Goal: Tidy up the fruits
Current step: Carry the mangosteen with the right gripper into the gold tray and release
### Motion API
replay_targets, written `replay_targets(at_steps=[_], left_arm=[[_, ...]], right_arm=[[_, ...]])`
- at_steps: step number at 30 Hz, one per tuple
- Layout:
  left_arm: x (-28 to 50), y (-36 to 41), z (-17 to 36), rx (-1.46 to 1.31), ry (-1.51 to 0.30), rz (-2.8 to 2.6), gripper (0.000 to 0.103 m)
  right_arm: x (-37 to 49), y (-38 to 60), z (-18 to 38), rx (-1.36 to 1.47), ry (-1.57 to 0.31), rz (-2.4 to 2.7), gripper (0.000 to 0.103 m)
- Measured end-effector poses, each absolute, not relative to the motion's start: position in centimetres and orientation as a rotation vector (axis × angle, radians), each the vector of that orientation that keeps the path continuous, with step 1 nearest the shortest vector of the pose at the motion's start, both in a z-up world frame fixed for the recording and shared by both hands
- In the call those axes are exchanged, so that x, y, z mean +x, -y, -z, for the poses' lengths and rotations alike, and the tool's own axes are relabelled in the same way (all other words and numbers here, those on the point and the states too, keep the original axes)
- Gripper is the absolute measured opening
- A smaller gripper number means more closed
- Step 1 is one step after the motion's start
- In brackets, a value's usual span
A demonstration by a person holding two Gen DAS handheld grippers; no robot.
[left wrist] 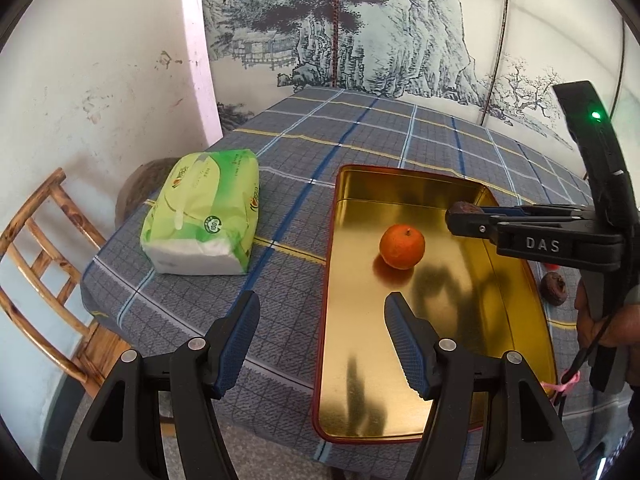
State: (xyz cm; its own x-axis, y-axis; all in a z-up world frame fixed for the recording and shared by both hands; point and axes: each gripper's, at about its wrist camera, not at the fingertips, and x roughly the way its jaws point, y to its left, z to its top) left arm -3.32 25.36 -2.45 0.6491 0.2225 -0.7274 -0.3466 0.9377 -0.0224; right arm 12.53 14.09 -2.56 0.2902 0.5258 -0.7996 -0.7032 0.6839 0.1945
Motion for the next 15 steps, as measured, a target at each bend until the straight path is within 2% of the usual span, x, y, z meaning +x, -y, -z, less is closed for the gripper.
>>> replay_targets(at_steps=[15], left_arm=[[-3.1, -24.4, 2.7, -0.146, -0.801, -0.308, 0.067]], right_arm=[[13.5, -15.8, 3.0, -0.177, -0.976, -0.84, 0.037]])
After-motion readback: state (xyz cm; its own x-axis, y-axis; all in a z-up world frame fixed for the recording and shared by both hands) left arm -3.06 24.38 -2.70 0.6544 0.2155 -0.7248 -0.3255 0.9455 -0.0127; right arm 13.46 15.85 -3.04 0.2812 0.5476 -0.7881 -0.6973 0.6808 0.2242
